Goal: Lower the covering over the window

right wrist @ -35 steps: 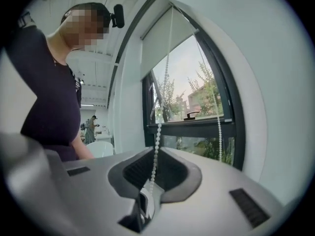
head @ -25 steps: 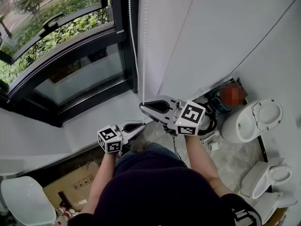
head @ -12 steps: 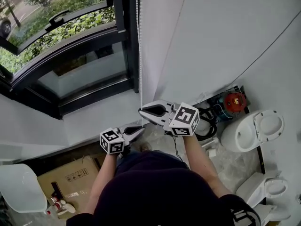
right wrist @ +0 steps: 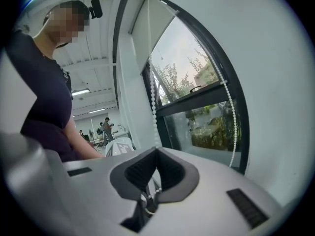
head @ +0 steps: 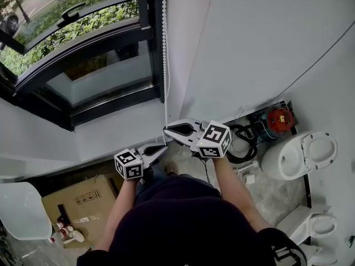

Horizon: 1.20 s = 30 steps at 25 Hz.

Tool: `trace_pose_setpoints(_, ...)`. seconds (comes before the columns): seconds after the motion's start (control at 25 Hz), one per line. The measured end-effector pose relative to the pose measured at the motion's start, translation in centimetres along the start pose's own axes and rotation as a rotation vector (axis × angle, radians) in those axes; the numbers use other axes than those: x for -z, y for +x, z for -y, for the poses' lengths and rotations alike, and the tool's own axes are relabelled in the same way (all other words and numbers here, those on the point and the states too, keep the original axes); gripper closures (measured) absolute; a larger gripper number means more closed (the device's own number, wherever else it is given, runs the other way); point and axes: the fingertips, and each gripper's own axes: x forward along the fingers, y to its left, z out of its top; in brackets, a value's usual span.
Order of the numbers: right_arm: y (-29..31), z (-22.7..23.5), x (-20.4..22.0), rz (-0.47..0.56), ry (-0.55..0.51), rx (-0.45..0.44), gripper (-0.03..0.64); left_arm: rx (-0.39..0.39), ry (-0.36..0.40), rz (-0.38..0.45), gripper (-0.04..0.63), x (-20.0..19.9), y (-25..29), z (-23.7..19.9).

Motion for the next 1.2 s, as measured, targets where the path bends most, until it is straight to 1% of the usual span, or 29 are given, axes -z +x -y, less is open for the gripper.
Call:
trace_pose_setpoints(0.12, 0.3, -0.1, 0.0, 0.003, 0.000, -0.019, 0.604, -0.003, 0.000, 0.017, 0.583, -0.1, -0.3, 0.1)
trace_pose_setpoints(0.28, 0.2, 0.1, 0.0, 0.008, 0.003, -0.030, 0.604, -0.006, 0.007, 0.017, 0.583, -0.2, -0.3, 0.2)
trace_pose_setpoints(0.32, 0.2, 0.1, 0.2, -0.002, -0.006, -0.030, 0.604, -0.004, 0.010, 0.020, 0.583, -0.3, -0.3, 0.3)
trace_pose_setpoints(0.4, 0.4, 0.3, 1.5, -0.068, -0.035, -0.030, 0.604, 0.000, 0.015, 0.029, 0.583, -0.7, -0.1, 0.4)
trace_pose_setpoints(0.44, 0.6, 0.4, 2.5, -0.100, -0.040, -0.032, 0.604, 0.003, 0.017, 0.031, 0.583, -0.8, 0.0, 0.5)
trace_pose_setpoints(0.48, 0.6, 0.5, 3.2, -0.108, -0.027, -0.032, 0.604, 0.006, 0.019, 0.030, 0.583, -0.9, 0.0, 0.6)
trace_pose_setpoints(0.6, 0.1, 0.9, 3.7, -0.065, 0.035, -0.026, 0.604, 0.014, 0.022, 0.019, 0.583, -0.9, 0.2, 0.7)
trace_pose_setpoints(0.68, -0.1, 1.0, 3.6, -0.065, 0.037, -0.028, 0.604, 0.018, 0.021, 0.017, 0.583, -0.9, 0.4, 0.6)
trace_pose_setpoints(0.76, -0.2, 1.2, 4.1, -0.099, 0.024, -0.028, 0.604, 0.023, 0.020, 0.012, 0.583, -0.9, 0.7, 0.6)
trace_pose_setpoints(0.84, -0.1, 1.4, 5.8, -0.174, 0.002, -0.026, 0.604, 0.028, 0.018, 0.002, 0.583, -0.9, 1.1, 0.6)
trace_pose_setpoints(0.88, 0.0, 1.3, 6.6, -0.194, 0.006, -0.026, 0.604, 0.029, 0.018, -0.003, 0.583, -0.9, 1.3, 0.6)
trace_pose_setpoints(1.0, 0.0, 1.2, 7.1, -0.149, 0.067, -0.029, 0.604, 0.030, 0.021, -0.009, 0.583, -1.2, 1.4, 0.5)
trace_pose_setpoints(1.08, 0.1, 1.2, 7.0, -0.135, 0.075, -0.031, 0.604, 0.027, 0.026, -0.012, 0.583, -1.3, 1.5, 0.3)
trace_pose_setpoints(1.2, 0.3, 1.5, 7.0, -0.146, 0.067, -0.035, 0.604, 0.021, 0.032, -0.015, 0.583, -1.5, 1.6, 0.1)
